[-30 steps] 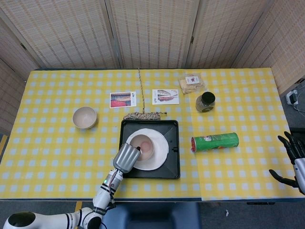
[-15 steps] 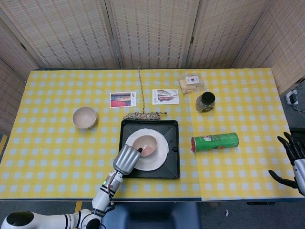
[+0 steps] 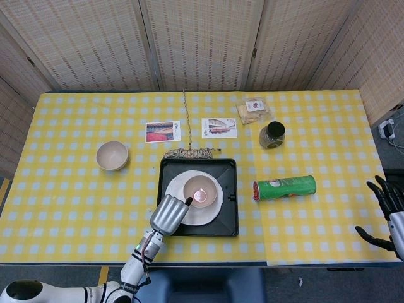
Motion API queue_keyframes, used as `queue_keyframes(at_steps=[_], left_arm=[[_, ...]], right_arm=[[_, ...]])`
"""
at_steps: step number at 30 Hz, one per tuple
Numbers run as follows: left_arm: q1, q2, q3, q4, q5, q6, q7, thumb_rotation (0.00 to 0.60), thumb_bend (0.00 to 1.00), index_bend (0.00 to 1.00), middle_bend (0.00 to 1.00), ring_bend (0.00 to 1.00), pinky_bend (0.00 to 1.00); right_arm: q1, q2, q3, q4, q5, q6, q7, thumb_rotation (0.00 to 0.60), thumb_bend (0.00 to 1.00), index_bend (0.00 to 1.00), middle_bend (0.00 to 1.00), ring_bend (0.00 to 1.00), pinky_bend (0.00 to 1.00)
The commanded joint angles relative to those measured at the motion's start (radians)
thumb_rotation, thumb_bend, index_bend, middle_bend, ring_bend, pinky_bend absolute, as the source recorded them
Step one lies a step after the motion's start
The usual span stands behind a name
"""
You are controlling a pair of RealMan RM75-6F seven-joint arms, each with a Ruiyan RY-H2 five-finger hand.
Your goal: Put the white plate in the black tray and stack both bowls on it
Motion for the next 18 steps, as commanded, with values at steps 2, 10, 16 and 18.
queue_keyframes(at_steps=[2,10,16,18], left_arm=[[0.011,0.028,0.001,-0.039,0.018,0.032,0.006,0.600,0.50,0.41,1.00,1.00,1.00],[0.079,0.189,-0.056,-0.096,0.020,0.151,-0.081,0.600,0.49,0.42,1.00,1.00,1.00],[0.106,0.299,-0.138,-0.075,-0.108,0.126,-0.181,0.600,0.43,0.45,1.00,1.00,1.00],[0.103,0.316,-0.163,-0.039,-0.137,0.115,-0.219,0.600,0.42,0.45,1.00,1.00,1.00]], right_arm=[[-0.002,-0.002,-0.001,-0.001,-0.002,0.005,-0.004,0.600,0.24,0.00,0.00,0.00,0.00],[-0.010,-0.002,-0.002,0.000,-0.009,0.023,0.000,0.600,0.24,0.00,0.00,0.00,0.00],[-0.003,-0.008,0.008,-0.010,0.016,0.005,-0.020,0.600,0.24,0.00,0.00,0.00,0.00],[-0.002,-0.012,0.008,-0.017,0.015,0.002,-0.034,0.600,0.24,0.00,0.00,0.00,0.00]])
